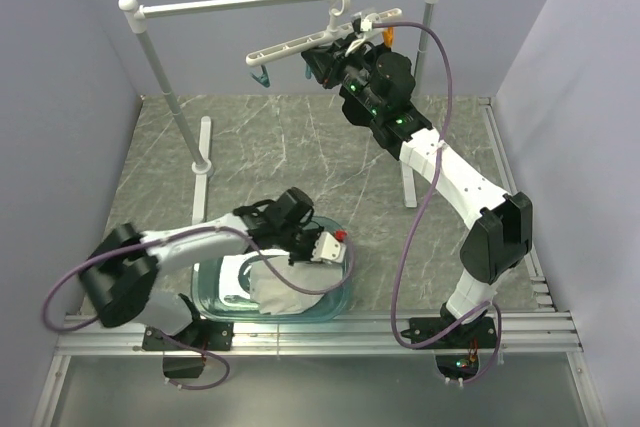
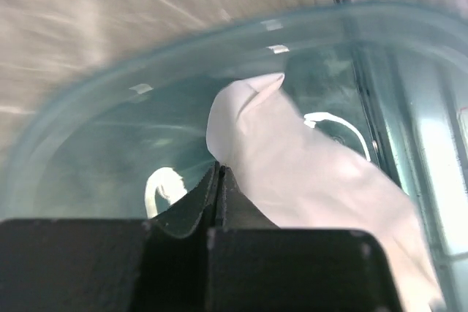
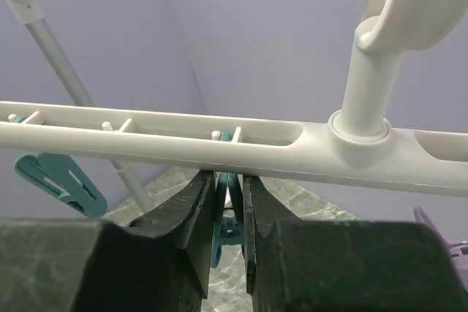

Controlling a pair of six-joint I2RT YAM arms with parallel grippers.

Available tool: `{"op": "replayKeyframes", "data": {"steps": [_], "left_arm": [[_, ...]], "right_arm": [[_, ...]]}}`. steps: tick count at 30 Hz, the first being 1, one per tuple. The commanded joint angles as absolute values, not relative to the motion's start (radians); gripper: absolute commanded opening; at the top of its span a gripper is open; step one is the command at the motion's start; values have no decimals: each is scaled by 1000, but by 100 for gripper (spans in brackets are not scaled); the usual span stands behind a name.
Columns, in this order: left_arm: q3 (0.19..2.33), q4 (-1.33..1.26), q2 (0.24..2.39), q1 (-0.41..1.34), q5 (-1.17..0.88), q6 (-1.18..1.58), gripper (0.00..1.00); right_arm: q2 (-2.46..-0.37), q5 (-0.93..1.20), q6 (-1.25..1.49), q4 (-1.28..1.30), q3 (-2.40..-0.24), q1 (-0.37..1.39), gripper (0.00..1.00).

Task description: Clip the underwear to the hanger

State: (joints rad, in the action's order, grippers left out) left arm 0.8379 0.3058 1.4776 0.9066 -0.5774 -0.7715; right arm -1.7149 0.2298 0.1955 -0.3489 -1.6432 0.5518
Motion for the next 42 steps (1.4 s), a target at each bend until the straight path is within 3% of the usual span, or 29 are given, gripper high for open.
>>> {"op": "replayKeyframes", "data": {"steps": [1, 19, 26, 36, 42], "left_arm": [[868, 347, 1309, 885, -595, -733, 0], [1093, 759, 1039, 709, -667, -690, 0], [1270, 931, 1081, 709, -709, -703, 0], [1287, 763, 1212, 850, -667, -540, 0], [1365, 782, 1264, 822, -718, -537, 0]], "right_arm": [[-1675, 239, 184, -360, -1635, 551, 0], [-1666, 253, 189, -357, -1631, 551, 0], [-1667, 259, 189, -353, -1644, 551, 0], [-1657, 258, 178, -345, -1632, 551, 0], [-1661, 268, 167, -333, -1649, 551, 0]]}}
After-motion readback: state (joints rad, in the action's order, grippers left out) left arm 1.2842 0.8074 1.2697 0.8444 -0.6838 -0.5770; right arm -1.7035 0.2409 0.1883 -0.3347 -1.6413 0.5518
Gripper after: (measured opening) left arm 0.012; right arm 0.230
